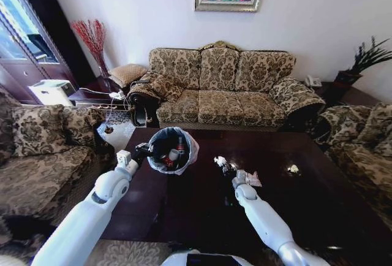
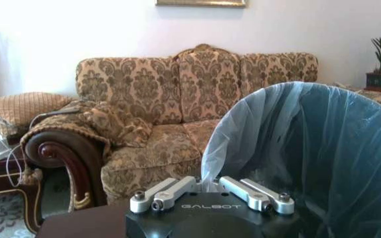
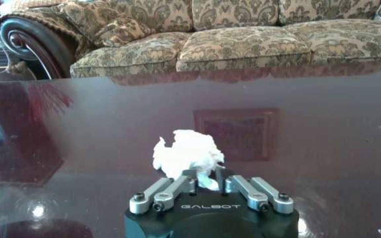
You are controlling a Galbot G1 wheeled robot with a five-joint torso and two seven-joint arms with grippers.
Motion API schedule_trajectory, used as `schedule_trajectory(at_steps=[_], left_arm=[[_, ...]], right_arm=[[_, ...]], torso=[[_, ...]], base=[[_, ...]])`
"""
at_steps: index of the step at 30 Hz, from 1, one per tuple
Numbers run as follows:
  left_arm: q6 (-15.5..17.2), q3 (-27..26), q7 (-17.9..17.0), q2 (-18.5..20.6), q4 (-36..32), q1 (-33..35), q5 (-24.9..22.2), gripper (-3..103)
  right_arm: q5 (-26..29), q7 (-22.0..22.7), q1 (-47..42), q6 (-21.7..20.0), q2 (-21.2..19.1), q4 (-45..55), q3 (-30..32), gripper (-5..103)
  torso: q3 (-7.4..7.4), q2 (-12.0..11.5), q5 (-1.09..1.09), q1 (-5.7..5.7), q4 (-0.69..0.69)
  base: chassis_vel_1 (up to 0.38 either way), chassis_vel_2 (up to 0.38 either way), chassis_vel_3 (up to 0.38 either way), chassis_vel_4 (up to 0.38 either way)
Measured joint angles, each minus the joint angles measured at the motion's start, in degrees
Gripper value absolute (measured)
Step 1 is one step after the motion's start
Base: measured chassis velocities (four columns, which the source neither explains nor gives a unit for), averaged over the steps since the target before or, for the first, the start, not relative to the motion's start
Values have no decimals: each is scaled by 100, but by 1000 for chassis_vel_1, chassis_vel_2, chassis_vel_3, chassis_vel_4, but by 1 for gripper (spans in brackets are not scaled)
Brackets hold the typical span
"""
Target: Move to the front of the table and place the trash on the table into the trash bin.
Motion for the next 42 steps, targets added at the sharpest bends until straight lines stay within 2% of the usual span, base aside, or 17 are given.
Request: schedule_trajectory(at_steps=[4, 18, 25, 31, 35, 37, 39, 40, 42], left_arm=[[-2, 20, 6, 5, -5, -18, 3, 0], [-5, 42, 10, -11, -66, 3, 33, 0], [-20, 43, 18, -22, -83, 57, 95, 0], [-22, 49, 58, -17, -57, 48, 121, 0], [-22, 64, 58, 5, -19, 13, 120, 0], [-22, 63, 57, 17, -14, 12, 121, 0], [-22, 63, 57, 46, -2, 7, 116, 0], [-22, 63, 57, 46, -2, 7, 116, 0], [-22, 63, 57, 69, 13, 0, 109, 0]], right_arm=[[22, 27, -39, 19, -48, 76, 12, -1], [73, 238, -400, 5, -346, 837, -69, -2], [13, 165, -155, -46, -341, 682, -127, -2], [-4, 54, 219, -16, -278, 276, -275, 6], [-14, -17, 603, -12, -83, -177, -359, 24], [-21, -31, 661, -11, -48, -255, -378, 24], [-55, -41, 738, -7, 12, -401, -417, 34], [-55, -41, 738, -7, 12, -401, -417, 34], [-97, -27, 745, -1, 39, -475, -416, 45]], torso=[[0, 0, 0, 0, -1], [0, 0, 0, 0, -2], [0, 1, 0, 0, 0], [0, 1, 0, 0, -1], [0, 1, 0, 1, 0], [0, 1, 0, 1, 0], [0, 1, 0, 1, 1], [0, 1, 0, 1, 1], [0, 1, 0, 1, 0]], base=[[0, 0, 0, 0], [0, 0, 0, 0], [0, 0, 0, 0], [0, 0, 0, 0], [0, 0, 0, 0], [0, 0, 0, 0], [0, 0, 0, 0], [0, 0, 0, 0], [0, 0, 0, 0]])
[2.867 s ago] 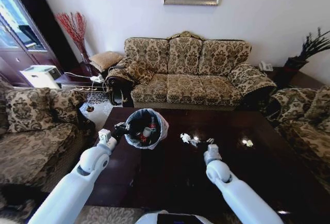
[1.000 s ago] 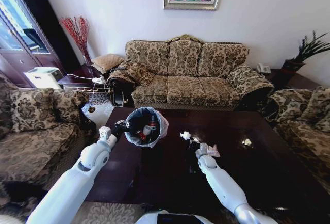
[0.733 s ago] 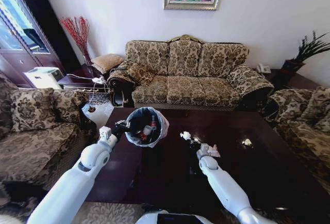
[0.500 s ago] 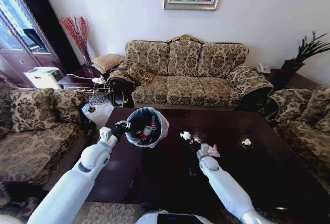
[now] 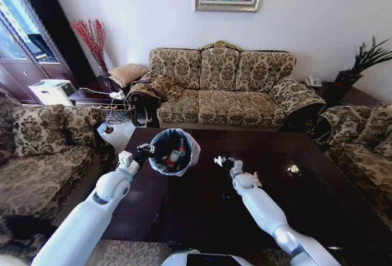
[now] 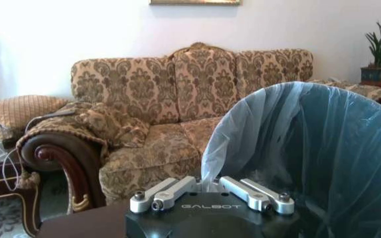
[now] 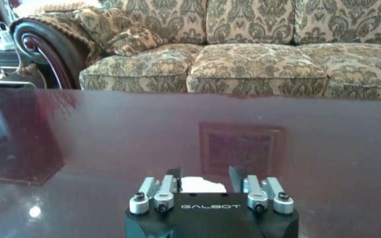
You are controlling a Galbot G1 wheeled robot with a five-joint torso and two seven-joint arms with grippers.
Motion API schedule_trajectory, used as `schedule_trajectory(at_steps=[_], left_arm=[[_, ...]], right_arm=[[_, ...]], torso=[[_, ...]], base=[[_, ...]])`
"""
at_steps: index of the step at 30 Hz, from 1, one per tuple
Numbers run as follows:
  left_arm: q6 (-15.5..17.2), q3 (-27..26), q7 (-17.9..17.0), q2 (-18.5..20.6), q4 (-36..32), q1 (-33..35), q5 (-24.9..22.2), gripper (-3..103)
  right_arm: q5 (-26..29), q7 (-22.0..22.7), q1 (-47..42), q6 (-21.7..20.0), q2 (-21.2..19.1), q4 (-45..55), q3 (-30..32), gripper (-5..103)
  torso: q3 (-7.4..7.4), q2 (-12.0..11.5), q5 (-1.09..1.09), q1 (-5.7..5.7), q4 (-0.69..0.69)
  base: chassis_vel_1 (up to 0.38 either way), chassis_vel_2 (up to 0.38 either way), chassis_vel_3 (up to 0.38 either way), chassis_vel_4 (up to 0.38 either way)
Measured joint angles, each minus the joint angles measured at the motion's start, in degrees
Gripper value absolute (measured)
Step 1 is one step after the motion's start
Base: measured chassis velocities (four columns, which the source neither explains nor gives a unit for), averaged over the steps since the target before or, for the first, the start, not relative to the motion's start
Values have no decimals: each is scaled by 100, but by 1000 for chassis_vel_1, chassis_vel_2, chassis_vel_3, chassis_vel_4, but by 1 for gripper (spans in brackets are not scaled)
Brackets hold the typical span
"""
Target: Move to the front of the table and place the trash on the table into the trash bin.
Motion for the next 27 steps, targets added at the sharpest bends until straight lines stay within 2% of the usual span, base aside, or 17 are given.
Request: schedule_trajectory(at_steps=[1, 4, 5, 7, 10, 11, 14, 17, 18, 20, 22, 24, 25, 26, 27], left_arm=[[0, -1, 3, 10, 8, -1, -8, 0], [0, -1, 8, 20, 28, -11, -14, 0], [-3, 0, 11, 20, 50, -25, -15, 0], [-7, 4, 15, 16, 62, -35, -15, 0], [-29, 27, 23, -17, 79, -44, -15, 0], [-29, 27, 23, -17, 79, -44, -15, 0], [-45, 28, 25, -33, 81, -25, -6, 0], [-50, 21, 27, -36, 81, -9, 1, 0], [-52, 7, 28, -37, 80, 1, 7, 0], [-52, 1, 28, -37, 76, 4, 7, 0], [-52, -15, 28, -29, 45, 13, 7, 0], [-52, -21, 27, -23, 34, 16, 7, 0], [-53, -33, 23, -10, 15, 20, 6, 0], [-52, -39, 22, -5, 9, 21, 5, 0], [-53, -41, 17, -5, 6, 22, 5, 0]], right_arm=[[-9, 11, -15, 3, -4, -5, 10, 50], [-16, 21, -70, 3, -44, 22, 16, 56], [-16, 28, -113, 3, -82, 67, 16, 67], [-16, 30, -135, 3, -101, 88, 16, 67], [-16, 30, -158, 17, -100, 54, 37, 83], [-16, 30, -158, 17, -100, 54, 37, 83], [-15, 9, -165, 33, -85, 30, 55, 96], [-14, 5, -165, 33, -69, 21, 53, 97], [-13, -1, -165, 33, -49, 5, 48, 94], [-13, -4, -165, 33, -45, 1, 46, 94], [-9, -14, -166, 33, -33, -3, 34, 83], [-7, -14, -167, 33, -29, -3, 33, 83], [-3, -14, -169, 33, -18, -3, 32, 72], [-1, -14, -172, 33, -17, -3, 32, 67], [1, -14, -177, 33, -17, -3, 33, 67]], torso=[[0, 0, 0, 0, 0], [0, 0, 0, 0, -1], [0, 0, 0, 0, -2], [0, 0, -1, 0, -2], [0, 0, 0, 0, -1], [0, 0, 0, 0, -1], [0, 0, 0, 0, -1], [0, 0, -1, 0, -1], [0, 0, 0, 0, 0], [0, 0, 0, 0, 0], [0, 0, 0, -1, 0], [0, 0, -1, 0, 0], [0, 0, 1, -1, 0], [0, 0, 1, -1, 0], [0, 0, 0, -1, 0]], base=[[0, 0, 0, 0], [0, 0, 0, 0], [0, 0, 0, 0], [0, 0, 0, 0], [0, 0, 0, 0], [0, 0, 0, 0], [0, 0, 0, 0], [0, 0, 0, 0], [0, 0, 0, 0], [0, 0, 0, 0], [0, 0, 0, 0], [0, 0, 0, 0], [0, 0, 0, 0], [0, 0, 0, 0], [0, 0, 0, 0]])
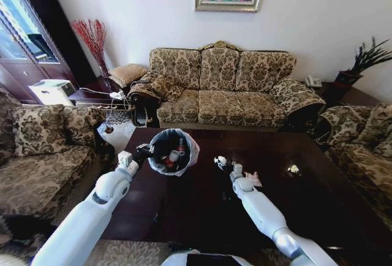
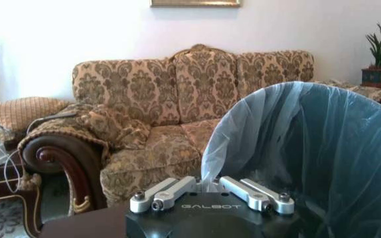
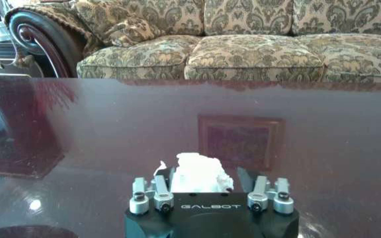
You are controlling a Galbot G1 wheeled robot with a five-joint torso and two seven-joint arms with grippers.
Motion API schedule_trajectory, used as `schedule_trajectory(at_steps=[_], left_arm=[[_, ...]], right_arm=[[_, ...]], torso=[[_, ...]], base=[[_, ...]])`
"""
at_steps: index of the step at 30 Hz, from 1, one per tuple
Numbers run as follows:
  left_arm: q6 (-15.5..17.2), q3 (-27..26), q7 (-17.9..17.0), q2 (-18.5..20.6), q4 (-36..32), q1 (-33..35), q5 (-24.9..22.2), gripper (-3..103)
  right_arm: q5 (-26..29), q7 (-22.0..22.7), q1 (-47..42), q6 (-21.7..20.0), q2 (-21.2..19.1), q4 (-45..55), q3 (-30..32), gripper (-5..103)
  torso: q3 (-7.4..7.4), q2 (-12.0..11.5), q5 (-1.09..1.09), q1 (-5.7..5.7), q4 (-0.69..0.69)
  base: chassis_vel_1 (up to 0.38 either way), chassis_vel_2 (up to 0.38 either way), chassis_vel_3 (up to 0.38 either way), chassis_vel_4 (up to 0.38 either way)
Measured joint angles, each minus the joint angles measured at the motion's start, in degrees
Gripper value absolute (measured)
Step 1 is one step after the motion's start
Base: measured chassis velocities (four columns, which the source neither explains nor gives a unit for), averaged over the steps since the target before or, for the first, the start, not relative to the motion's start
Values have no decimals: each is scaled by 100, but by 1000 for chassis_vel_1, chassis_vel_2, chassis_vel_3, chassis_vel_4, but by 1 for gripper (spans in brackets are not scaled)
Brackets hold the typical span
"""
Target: Move to the front of the table and place the trash on the table into the trash bin.
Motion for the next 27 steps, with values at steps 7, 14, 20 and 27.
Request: schedule_trajectory(at_steps=[7, 14, 20, 27], left_arm=[[-20, 12, -36, -25, -57, 14, 1, 0], [-27, 14, -35, -21, -63, 12, 1, 0], [-35, 14, -31, -32, -64, 18, 5, 0], [-46, 17, -20, -52, -69, 26, 20, 0]], right_arm=[[3, -41, -96, 0, -22, 5, 99, 39], [-3, -45, -222, 12, -94, 147, 148, 19], [-7, 8, -288, 15, -183, 436, 170, 15], [-148, 301, -636, 36, -589, 1818, 16, 21]], torso=[[0, 0, 0, 0, 0], [0, 0, 0, 0, 0], [0, 0, 0, 0, 0], [0, 0, 0, 0, 1]], base=[[0, 0, 0, 0], [0, 0, 0, 0], [0, 0, 0, 0], [0, 0, 0, 0]])
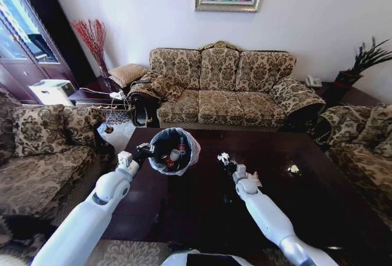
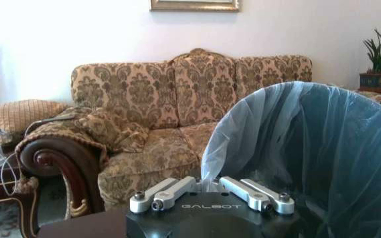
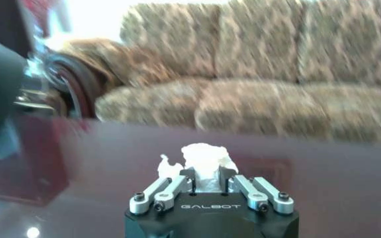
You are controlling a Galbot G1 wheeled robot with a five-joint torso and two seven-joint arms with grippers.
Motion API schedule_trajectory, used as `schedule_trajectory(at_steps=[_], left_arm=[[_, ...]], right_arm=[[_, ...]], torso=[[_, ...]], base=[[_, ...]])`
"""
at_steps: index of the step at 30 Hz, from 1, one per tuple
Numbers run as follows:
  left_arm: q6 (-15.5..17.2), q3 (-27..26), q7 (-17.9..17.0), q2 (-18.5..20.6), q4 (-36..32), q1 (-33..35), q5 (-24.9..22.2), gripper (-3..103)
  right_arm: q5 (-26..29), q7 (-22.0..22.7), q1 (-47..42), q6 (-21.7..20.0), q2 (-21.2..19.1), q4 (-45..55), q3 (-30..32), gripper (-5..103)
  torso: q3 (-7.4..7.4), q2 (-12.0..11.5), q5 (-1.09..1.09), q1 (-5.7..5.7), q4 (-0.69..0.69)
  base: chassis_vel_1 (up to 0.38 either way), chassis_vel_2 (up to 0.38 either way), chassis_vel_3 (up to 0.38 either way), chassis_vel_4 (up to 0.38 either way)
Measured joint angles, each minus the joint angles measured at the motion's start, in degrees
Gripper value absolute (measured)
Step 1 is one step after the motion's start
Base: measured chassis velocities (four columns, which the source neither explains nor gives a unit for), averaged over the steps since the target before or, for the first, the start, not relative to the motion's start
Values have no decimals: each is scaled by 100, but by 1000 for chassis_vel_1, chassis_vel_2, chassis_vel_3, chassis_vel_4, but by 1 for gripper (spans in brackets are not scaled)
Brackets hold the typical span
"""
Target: Move to the front of the table and place the trash on the table into the trash bin.
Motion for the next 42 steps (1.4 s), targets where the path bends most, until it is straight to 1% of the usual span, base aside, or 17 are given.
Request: schedule_trajectory(at_steps=[3, 4, 6, 7, 8, 10, 11, 12, 15, 21, 23, 28, 31, 32, 33, 34, 42], left_arm=[[-1, 33, 42, -22, 11, -12, 42, 0], [-1, 33, 42, -22, 11, -12, 42, 0], [-11, 10, 59, -47, 11, 42, 101, 0], [-11, 10, 59, -47, 11, 42, 101, 0], [-11, 9, 58, -55, 15, 43, 126, 0], [-8, 43, 51, -59, 29, 10, 137, 0], [-8, 43, 51, -59, 29, 10, 137, 0], [4, 94, 52, -67, 48, -23, 147, 0], [26, 179, 46, -105, 99, -64, 212, 0], [55, 340, 44, -104, 110, -66, 261, 0], [90, 382, 43, -84, 92, -77, 261, 0], [137, 448, 44, 27, -50, -104, 213, 0], [139, 448, 44, 48, -71, -100, 202, 0], [141, 442, 47, 88, -94, -84, 187, 0], [141, 436, 50, 103, -100, -77, 180, 0], [142, 425, 51, 115, -113, -69, 176, 0], [142, 373, 77, 127, -219, -11, 153, 0]], right_arm=[[6, 351, -231, -139, -534, 1507, -262, 28], [6, 351, -231, -139, -534, 1507, -262, 28], [280, 582, -202, -512, -999, 2757, -430, 19], [280, 582, -202, -512, -999, 2757, -430, 19], [469, 671, -158, -709, -1277, 3355, -465, 15], [662, 748, -96, -869, -1588, 3922, -478, 11], [662, 748, -96, -869, -1588, 3922, -478, 11], [882, 810, -16, -996, -1946, 4421, -509, 9], [1145, 809, 77, -1130, -2416, 5052, -581, 4], [1470, 730, 164, -1396, -2595, 5765, -819, 3], [1539, 636, 179, -1489, -2592, 5927, -938, 6], [1588, 396, 196, -1588, -2485, 5802, -1380, 14], [1599, 386, 189, -1606, -2471, 5767, -1428, 14], [1605, 347, 169, -1652, -2443, 5671, -1511, 1], [1597, 328, 168, -1662, -2422, 5620, -1544, 1], [1581, 317, 183, -1664, -2379, 5551, -1594, -4], [1602, 316, 350, -1666, -2141, 5368, -1857, -4]], torso=[[0, 0, -1, 0, -3], [0, 0, -1, 0, -3], [0, 0, 0, 0, 0], [0, 0, 0, 0, 0], [0, 0, 0, 0, 2], [-1, 0, 0, -1, 2], [-1, 0, 0, -1, 2], [-1, 0, -3, -1, -2], [-1, 0, 1, 0, -3], [0, 0, -1, 0, -1], [0, 0, -2, -1, 1], [0, 0, 0, 0, -1], [0, 0, 1, 0, -1], [0, 0, -1, 0, -1], [0, 0, -1, 0, -1], [0, 0, -1, 0, -1], [0, 0, -1, 0, -1]], base=[[0, 0, 0, 0], [0, 0, 0, 0], [0, 0, 0, 0], [0, 0, 0, 0], [0, 0, 0, 0], [0, 0, 0, 0], [0, 0, 0, 0], [0, 0, 0, 0], [0, 0, 0, 0], [0, 0, 0, 0], [0, 0, 0, 0], [0, 0, 0, 0], [0, 0, 0, 0], [0, 0, 0, 0], [0, 0, 0, 0], [0, 0, 0, 0], [0, 0, 0, 0]])
